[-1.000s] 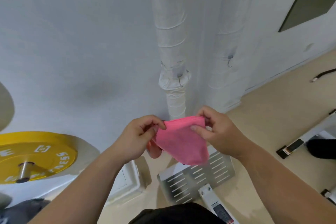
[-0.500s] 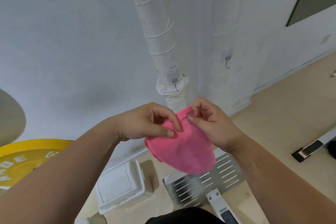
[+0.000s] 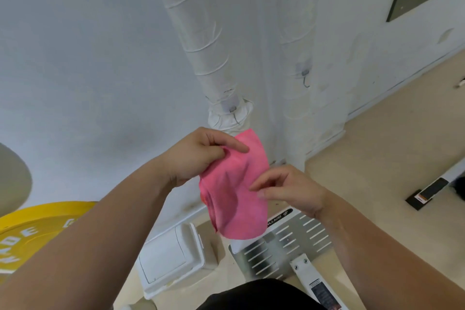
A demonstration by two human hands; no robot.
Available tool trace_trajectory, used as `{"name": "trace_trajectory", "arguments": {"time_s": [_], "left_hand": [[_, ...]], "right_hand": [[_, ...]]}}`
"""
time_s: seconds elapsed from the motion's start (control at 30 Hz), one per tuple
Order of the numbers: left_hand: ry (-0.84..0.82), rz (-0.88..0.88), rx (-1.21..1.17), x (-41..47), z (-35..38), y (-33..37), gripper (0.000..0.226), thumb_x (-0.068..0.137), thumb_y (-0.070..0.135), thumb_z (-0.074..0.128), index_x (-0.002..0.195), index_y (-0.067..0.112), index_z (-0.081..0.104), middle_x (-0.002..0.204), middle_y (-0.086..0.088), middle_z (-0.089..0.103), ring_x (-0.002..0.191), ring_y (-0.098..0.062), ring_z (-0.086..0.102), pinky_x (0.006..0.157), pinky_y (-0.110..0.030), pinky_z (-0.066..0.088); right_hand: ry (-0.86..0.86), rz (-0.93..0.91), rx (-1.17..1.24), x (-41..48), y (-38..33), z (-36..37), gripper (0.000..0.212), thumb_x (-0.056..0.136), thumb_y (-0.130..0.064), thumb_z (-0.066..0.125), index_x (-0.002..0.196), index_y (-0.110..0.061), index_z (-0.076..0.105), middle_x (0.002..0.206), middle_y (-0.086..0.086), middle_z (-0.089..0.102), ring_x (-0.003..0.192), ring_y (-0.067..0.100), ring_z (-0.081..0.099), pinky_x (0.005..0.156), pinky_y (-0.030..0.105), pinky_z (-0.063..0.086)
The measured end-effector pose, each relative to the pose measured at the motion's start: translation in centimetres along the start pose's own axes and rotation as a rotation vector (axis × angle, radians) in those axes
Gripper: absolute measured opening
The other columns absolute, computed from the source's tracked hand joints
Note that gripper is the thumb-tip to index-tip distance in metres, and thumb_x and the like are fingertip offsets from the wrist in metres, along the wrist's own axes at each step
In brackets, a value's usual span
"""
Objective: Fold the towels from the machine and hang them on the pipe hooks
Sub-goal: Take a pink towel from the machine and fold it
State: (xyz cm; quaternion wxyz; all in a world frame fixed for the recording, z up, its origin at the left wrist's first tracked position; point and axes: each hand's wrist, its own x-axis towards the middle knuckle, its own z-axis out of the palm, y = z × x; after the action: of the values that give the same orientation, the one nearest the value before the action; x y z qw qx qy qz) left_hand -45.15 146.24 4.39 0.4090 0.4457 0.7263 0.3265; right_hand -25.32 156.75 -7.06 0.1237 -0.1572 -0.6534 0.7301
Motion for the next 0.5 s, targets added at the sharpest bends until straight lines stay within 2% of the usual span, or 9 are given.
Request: {"name": "trace_trajectory", "arguments": {"time_s": [0.07, 0.13, 0.23, 0.3, 0.37, 0.47, 0.5], "left_hand": [[0.095, 0.010, -0.075, 0.1, -0.4, 0.0, 0.048, 0.083, -0.003, 0.048, 0.096, 0.028, 0.083, 0.109, -0.013, 0.076, 0.087, -0.028, 0.057, 0.079, -0.043, 0.043], [0.204, -0.007, -0.131, 0.2, -1.3, -0.6, 0.054, 0.089, -0.009, 0.047, 0.096, 0.031, 0.083, 0.111, -0.001, 0.077, 0.095, -0.021, 0.063, 0.087, -0.039, 0.047], [0.340, -0.048, -0.157, 0.0, -3.0, -3.0, 0.054, 0.089, -0.011, 0.051, 0.100, 0.032, 0.081, 0.116, -0.003, 0.075, 0.095, -0.018, 0.063, 0.087, -0.036, 0.049], [0.404, -0.078, -0.204, -0.5, -3.9, -5.1, 0.051, 0.088, -0.012, 0.058, 0.099, 0.032, 0.081, 0.114, -0.004, 0.074, 0.097, -0.017, 0.065, 0.088, -0.033, 0.052], [0.425, -0.117, -0.212, -1.2, -4.2, -7.0, 0.049, 0.086, -0.012, 0.063, 0.101, 0.031, 0.079, 0.113, -0.004, 0.073, 0.094, -0.015, 0.067, 0.080, -0.027, 0.054], [0.443, -0.176, -0.219, -2.2, -3.7, -9.2, 0.050, 0.085, -0.014, 0.064, 0.103, 0.031, 0.078, 0.109, -0.006, 0.073, 0.086, -0.015, 0.066, 0.073, -0.025, 0.054], [0.456, -0.190, -0.225, -2.5, -3.4, -9.7, 0.051, 0.085, -0.014, 0.064, 0.105, 0.031, 0.077, 0.110, -0.007, 0.072, 0.086, -0.015, 0.066, 0.074, -0.024, 0.054]], "right_hand": [[-0.058, 0.043, -0.185, 0.5, 1.0, 0.0, 0.026, 0.076, -0.013, 0.085, 0.099, -0.023, 0.080, 0.105, -0.010, 0.076, 0.105, 0.002, 0.065, 0.095, 0.020, 0.049], [-0.082, 0.089, -0.358, 1.0, 2.2, -0.5, 0.028, 0.076, -0.022, 0.086, 0.101, -0.032, 0.078, 0.110, -0.021, 0.072, 0.112, -0.006, 0.060, 0.103, 0.019, 0.043], [-0.078, 0.156, -0.482, 1.1, 3.9, -1.6, 0.026, 0.078, -0.021, 0.081, 0.095, -0.041, 0.077, 0.109, -0.026, 0.071, 0.109, -0.009, 0.061, 0.099, 0.020, 0.044], [-0.020, 0.183, -0.448, 0.6, 4.8, -2.5, 0.033, 0.081, -0.010, 0.078, 0.089, -0.042, 0.077, 0.105, -0.024, 0.071, 0.101, -0.010, 0.063, 0.089, 0.012, 0.043], [0.064, 0.220, -0.324, 0.1, 5.3, -3.3, 0.036, 0.084, -0.002, 0.072, 0.085, -0.038, 0.077, 0.105, -0.018, 0.070, 0.099, -0.001, 0.064, 0.083, 0.012, 0.045], [0.180, 0.278, -0.124, -0.6, 5.7, -4.1, 0.031, 0.088, 0.003, 0.066, 0.090, -0.024, 0.079, 0.114, -0.001, 0.068, 0.100, 0.019, 0.067, 0.082, 0.033, 0.057], [0.219, 0.285, -0.044, -0.8, 5.7, -4.3, 0.031, 0.088, 0.008, 0.063, 0.092, -0.018, 0.079, 0.116, 0.005, 0.067, 0.097, 0.023, 0.068, 0.078, 0.035, 0.059]]}}
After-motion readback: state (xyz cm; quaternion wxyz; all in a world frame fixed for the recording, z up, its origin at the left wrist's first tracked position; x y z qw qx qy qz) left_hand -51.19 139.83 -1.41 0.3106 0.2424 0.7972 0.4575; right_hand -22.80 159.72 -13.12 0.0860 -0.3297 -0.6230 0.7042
